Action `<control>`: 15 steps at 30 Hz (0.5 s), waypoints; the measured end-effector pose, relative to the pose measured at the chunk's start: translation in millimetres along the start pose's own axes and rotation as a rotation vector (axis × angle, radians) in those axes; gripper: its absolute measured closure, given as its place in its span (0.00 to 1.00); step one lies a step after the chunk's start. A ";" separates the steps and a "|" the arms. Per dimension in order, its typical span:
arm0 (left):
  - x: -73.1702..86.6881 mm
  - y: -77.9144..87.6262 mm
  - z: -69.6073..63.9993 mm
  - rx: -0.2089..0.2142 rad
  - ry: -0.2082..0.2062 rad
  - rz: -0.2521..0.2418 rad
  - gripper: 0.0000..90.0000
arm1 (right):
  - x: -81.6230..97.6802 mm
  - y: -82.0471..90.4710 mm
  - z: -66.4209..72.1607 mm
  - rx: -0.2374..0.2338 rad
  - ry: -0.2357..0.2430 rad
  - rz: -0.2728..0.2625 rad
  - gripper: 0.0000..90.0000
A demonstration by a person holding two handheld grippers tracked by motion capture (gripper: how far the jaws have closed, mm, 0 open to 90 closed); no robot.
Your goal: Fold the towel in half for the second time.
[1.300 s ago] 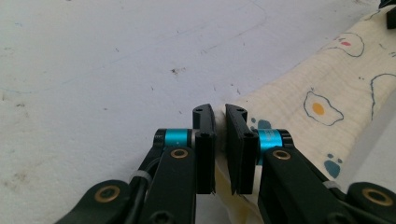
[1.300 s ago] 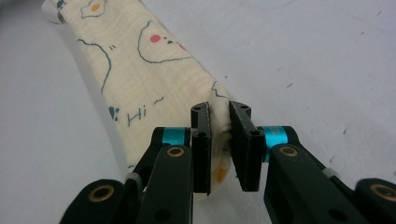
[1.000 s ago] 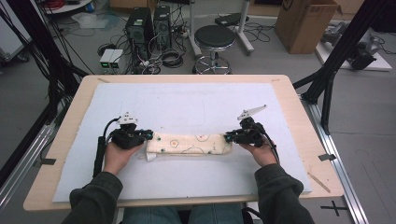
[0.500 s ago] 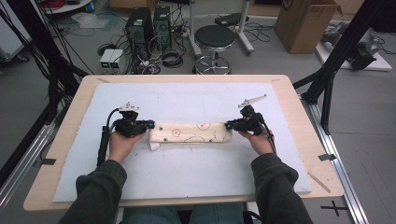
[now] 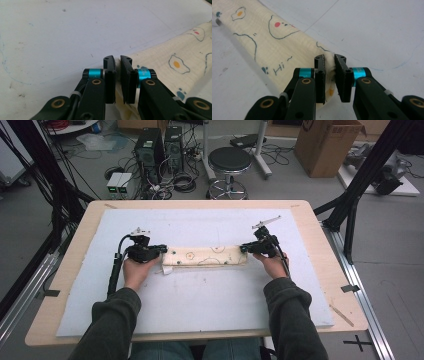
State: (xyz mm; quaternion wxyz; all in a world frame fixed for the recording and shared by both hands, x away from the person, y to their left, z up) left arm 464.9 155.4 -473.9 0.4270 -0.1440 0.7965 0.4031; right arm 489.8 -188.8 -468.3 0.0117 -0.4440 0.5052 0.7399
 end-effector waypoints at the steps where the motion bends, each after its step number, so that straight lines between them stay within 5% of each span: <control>1: -0.1 -1.4 0.9 -0.009 -0.012 0.004 0.92 | 0.4 -1.7 -0.2 0.001 0.000 0.002 0.88; 9: -1.4 -8.4 6.4 -0.014 0.003 0.005 0.91 | 5.3 -11.2 -5.2 -0.008 -0.031 0.024 0.87; 15: -4.4 -2.5 9.2 -0.010 0.005 -0.017 0.72 | 4.2 -9.3 -7.3 -0.023 -0.039 0.000 0.76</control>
Point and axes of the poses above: each handheld gripper's, and its own axes: y roughly backward along the jaws, x roughly out of its underside, z roughly to its left, the point moved 7 cm from there along -y, roughly forward along the jaws, and after that the axes turned 8 degrees about x, right-handed, at the moved point
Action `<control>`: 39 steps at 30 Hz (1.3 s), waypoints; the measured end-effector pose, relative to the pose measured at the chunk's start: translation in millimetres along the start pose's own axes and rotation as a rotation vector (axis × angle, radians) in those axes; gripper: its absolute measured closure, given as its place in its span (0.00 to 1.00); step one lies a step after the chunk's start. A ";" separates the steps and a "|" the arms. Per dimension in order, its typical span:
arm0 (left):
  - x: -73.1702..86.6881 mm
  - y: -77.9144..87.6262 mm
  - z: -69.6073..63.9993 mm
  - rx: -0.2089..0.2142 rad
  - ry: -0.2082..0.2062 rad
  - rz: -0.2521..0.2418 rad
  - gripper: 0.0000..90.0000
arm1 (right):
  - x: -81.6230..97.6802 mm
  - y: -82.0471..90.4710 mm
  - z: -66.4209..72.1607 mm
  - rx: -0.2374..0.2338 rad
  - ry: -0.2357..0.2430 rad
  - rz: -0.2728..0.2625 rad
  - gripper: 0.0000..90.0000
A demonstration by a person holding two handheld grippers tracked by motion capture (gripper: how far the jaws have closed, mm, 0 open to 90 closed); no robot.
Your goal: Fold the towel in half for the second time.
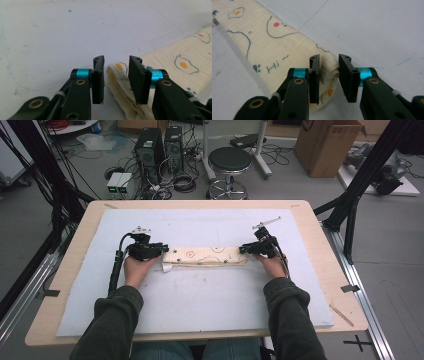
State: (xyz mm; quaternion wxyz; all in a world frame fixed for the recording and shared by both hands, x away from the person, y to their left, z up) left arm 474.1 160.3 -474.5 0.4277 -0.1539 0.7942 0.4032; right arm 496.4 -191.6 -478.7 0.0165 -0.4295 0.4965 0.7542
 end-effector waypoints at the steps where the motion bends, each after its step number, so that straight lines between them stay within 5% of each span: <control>1: -1.6 1.8 -0.2 0.005 -0.001 -0.011 0.71 | -0.7 1.4 0.1 -0.001 -0.005 -0.007 0.74; 39: -12.4 38.5 -37.1 0.138 -0.092 -0.019 0.58 | -11.5 41.0 14.8 -0.003 -0.033 -0.123 0.43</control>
Point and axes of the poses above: each handheld gripper's, and its own axes: y roughly backward along the jaws, x roughly out of its underside, z roughly to its left, the point moved 7 cm from there along -y, roughly forward along the jaws, and after that the axes turned 8 degrees about x, right-handed, at the moved point
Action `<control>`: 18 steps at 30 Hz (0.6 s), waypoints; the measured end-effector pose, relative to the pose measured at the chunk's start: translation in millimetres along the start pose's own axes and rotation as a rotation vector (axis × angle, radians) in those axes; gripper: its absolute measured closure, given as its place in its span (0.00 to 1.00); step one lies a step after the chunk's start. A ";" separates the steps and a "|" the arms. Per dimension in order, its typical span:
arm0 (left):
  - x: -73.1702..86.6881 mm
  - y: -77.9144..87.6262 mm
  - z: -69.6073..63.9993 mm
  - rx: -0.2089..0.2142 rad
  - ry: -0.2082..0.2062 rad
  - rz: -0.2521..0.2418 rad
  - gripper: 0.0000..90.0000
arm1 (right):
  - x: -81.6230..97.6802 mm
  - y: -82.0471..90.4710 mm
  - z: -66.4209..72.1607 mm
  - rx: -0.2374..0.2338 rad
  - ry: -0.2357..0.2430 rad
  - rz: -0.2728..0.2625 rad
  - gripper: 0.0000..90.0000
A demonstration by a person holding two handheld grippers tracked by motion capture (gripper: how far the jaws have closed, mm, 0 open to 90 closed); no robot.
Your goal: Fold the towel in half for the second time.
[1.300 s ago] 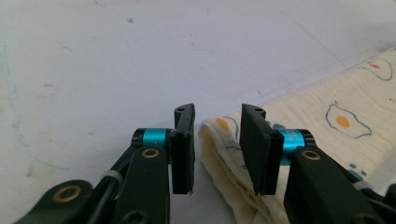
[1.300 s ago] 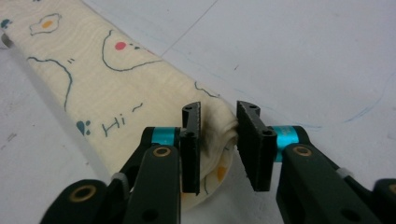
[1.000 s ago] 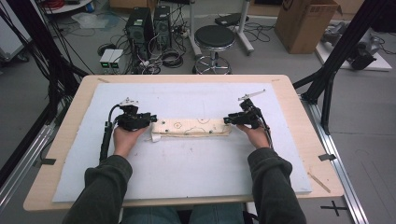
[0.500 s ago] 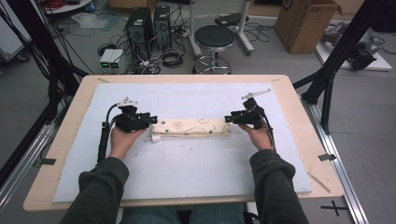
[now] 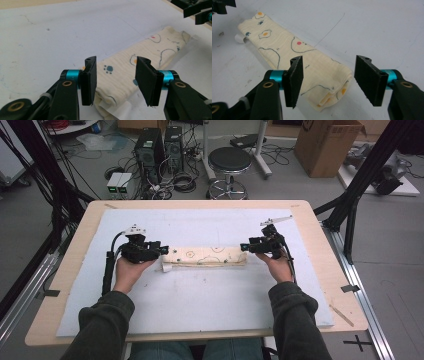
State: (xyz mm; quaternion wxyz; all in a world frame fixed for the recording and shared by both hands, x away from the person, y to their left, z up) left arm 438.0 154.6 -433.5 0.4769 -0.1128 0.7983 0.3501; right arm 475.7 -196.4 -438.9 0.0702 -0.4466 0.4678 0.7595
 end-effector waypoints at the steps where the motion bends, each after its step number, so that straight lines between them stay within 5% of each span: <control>1: 0.2 1.2 -0.9 0.001 -0.004 0.002 0.58 | -0.5 0.6 0.5 -0.002 0.002 -0.005 0.42; 18: -0.4 17.5 -11.1 0.000 -0.037 -0.009 0.45 | -4.9 14.0 14.3 0.000 0.011 -0.038 0.24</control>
Point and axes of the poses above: each handheld gripper's, and its own axes: y roughly backward along the jaws, x roughly out of its underside, z roughly to its left, the point moved 7 cm from there along -y, roughly forward along the jaws, and after that the axes turned 8 degrees about x, right-handed, at the moved point
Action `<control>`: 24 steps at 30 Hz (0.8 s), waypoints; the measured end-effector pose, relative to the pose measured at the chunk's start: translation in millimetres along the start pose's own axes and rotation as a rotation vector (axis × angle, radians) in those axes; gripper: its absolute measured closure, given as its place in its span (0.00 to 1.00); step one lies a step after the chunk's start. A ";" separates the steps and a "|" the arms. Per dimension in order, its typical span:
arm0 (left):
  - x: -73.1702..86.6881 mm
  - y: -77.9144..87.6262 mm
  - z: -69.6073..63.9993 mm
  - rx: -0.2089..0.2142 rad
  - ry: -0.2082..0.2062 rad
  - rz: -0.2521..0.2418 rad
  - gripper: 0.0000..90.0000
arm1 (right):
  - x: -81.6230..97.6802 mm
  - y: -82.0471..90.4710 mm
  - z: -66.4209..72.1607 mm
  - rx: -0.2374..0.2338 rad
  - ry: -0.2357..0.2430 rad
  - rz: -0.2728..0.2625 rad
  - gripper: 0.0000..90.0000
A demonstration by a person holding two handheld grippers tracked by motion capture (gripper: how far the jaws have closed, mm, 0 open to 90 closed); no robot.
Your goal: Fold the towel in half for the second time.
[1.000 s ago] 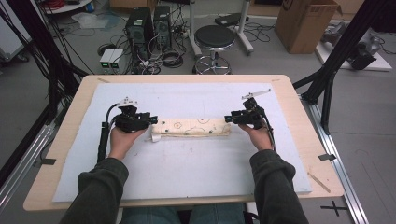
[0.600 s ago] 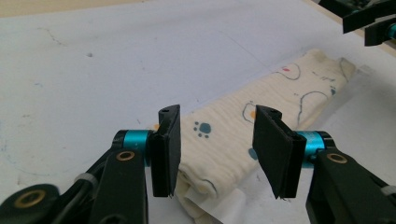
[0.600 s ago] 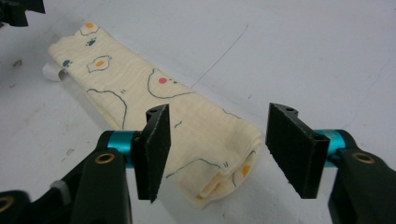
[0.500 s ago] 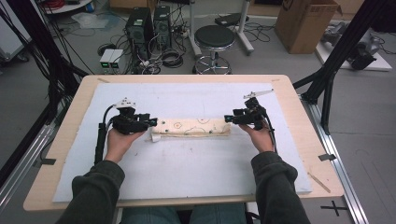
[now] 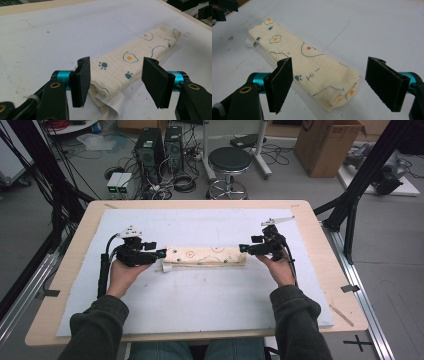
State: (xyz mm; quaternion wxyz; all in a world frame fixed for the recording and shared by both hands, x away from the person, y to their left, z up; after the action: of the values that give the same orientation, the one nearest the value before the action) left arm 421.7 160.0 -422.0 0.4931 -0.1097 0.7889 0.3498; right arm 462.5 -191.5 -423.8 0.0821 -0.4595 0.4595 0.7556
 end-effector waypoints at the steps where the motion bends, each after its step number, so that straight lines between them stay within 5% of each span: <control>1: 0.0 1.4 -0.4 0.002 -0.007 0.001 0.44 | 0.2 0.4 1.3 0.002 0.001 0.005 0.23; 24: 5.3 25.5 -17.8 0.018 -0.062 -0.006 0.37 | -1.7 24.5 18.2 0.014 0.041 -0.041 0.14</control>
State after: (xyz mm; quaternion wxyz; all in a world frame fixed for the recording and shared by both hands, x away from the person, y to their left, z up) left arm 393.4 167.7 -410.4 0.5195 -0.0967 0.7759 0.3446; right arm 438.9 -190.8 -404.6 0.0912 -0.4838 0.4567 0.7410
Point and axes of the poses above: each handheld gripper's, and its own axes: y roughly backward along the jaws, x roughly out of its underside, z roughly to its left, the point moved 7 cm from there along -y, roughly forward along the jaws, and after that the axes turned 8 degrees about x, right-handed, at the moved point
